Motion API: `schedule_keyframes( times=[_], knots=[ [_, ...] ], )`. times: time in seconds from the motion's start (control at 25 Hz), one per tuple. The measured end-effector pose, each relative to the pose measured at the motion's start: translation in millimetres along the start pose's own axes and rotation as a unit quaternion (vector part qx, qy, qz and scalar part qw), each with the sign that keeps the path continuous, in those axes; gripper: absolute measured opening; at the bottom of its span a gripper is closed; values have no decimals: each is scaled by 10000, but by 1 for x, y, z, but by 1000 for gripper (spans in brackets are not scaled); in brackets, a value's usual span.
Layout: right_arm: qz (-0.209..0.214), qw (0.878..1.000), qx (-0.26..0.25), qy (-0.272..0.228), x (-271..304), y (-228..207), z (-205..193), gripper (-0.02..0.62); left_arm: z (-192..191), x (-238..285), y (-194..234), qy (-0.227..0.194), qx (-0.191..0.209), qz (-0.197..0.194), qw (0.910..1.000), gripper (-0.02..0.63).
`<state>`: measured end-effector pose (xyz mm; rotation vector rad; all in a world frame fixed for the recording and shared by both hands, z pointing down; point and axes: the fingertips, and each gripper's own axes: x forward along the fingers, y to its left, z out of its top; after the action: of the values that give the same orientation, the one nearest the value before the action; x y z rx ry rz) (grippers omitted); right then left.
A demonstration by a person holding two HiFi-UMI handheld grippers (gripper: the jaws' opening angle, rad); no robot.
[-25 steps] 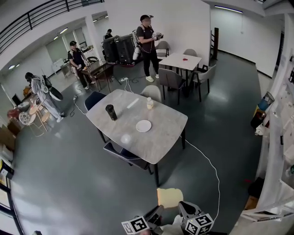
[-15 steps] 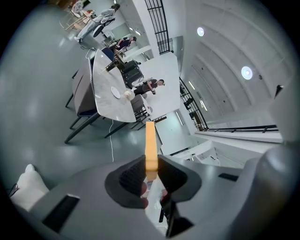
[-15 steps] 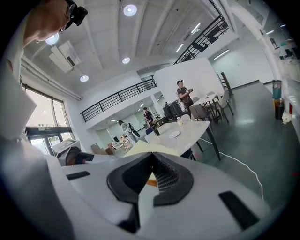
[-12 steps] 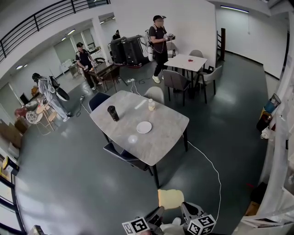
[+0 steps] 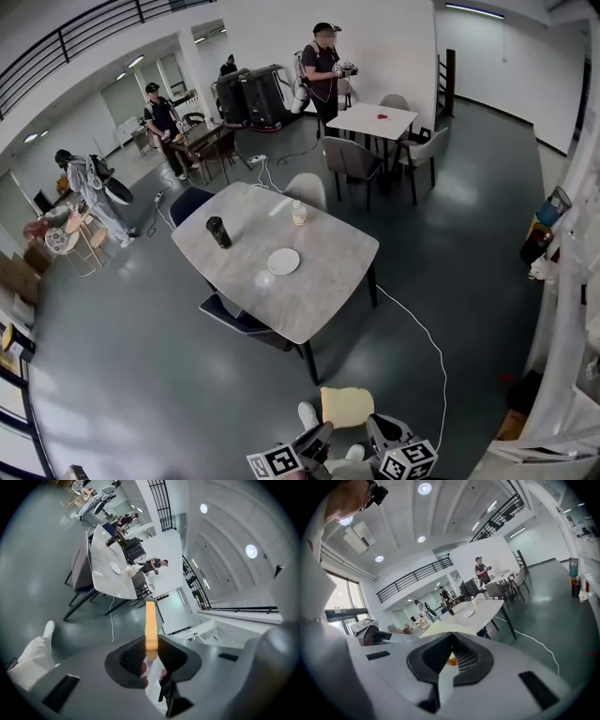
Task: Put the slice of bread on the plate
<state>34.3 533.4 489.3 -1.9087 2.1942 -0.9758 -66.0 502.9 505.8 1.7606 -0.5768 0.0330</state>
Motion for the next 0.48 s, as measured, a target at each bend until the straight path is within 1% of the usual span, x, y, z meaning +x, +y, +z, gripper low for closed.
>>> schedule_keyframes(
  times=[0.12, 0.24, 0.48],
  knots=[
    [-173, 9998, 39, 4, 13, -11, 10, 6, 16, 15, 1, 101, -34, -29, 9999, 89],
    [-321, 9995, 53, -17, 31, -11, 21, 6, 39, 28, 4, 217, -58, -102, 9997, 89],
    [-586, 9982, 68, -124, 89, -8, 57, 6, 110, 55, 3, 364, -78, -363, 9986, 89]
  ],
)
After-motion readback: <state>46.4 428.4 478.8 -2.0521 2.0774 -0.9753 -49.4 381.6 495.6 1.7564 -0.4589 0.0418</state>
